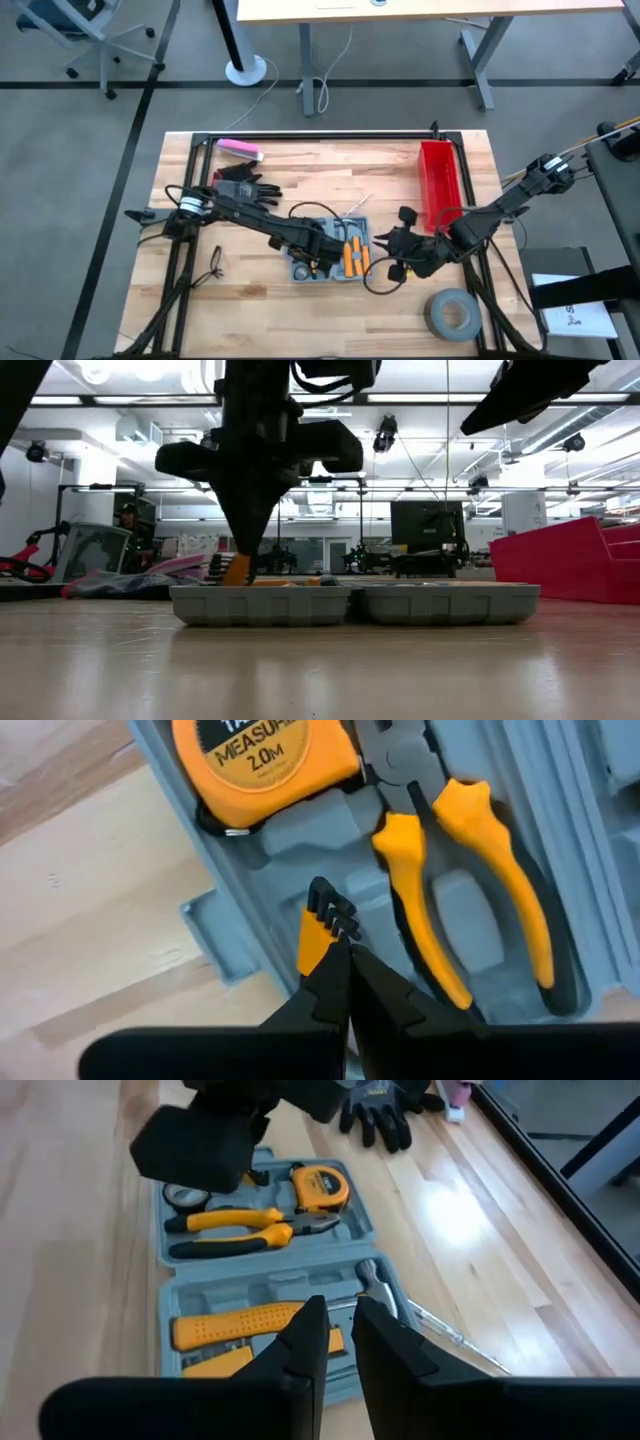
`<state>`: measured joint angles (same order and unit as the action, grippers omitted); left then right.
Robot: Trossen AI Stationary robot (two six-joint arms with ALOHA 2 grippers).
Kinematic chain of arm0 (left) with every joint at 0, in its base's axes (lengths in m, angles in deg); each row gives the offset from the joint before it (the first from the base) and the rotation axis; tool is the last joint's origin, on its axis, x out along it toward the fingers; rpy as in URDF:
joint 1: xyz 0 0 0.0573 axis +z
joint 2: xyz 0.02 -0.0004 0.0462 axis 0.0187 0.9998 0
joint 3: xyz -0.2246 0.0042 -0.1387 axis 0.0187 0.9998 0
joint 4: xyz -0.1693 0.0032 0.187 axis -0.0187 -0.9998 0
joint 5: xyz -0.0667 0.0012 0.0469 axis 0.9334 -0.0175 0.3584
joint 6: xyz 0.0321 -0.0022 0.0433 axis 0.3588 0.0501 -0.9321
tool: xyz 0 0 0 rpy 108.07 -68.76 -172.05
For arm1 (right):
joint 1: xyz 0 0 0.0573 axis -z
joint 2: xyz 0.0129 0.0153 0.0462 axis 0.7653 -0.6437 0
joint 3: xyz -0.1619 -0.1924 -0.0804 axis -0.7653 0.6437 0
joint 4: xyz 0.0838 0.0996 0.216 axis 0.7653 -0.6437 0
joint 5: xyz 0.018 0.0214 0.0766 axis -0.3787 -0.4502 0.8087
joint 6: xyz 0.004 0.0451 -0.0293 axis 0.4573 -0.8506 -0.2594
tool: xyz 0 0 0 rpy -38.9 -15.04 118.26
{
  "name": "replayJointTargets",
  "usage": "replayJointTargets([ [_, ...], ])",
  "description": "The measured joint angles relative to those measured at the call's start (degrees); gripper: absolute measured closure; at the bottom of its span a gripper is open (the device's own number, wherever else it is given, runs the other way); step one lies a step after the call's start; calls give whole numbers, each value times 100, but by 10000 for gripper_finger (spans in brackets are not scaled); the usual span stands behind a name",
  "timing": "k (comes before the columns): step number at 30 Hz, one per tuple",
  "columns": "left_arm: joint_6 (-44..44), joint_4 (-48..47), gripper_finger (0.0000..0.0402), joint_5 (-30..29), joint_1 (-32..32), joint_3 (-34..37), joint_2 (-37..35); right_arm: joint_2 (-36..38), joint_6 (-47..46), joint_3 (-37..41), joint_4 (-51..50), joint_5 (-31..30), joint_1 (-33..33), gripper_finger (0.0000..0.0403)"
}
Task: Prefit tool cases
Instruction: Put the hex key set into the pre-fit tool case
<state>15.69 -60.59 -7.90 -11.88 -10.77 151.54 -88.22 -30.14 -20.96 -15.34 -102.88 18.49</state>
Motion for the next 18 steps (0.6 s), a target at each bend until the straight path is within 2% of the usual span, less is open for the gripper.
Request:
replayJointTargets([
  [18, 341, 367, 401, -188, 153, 474, 0, -88, 203, 0, 164, 4, -267, 369],
])
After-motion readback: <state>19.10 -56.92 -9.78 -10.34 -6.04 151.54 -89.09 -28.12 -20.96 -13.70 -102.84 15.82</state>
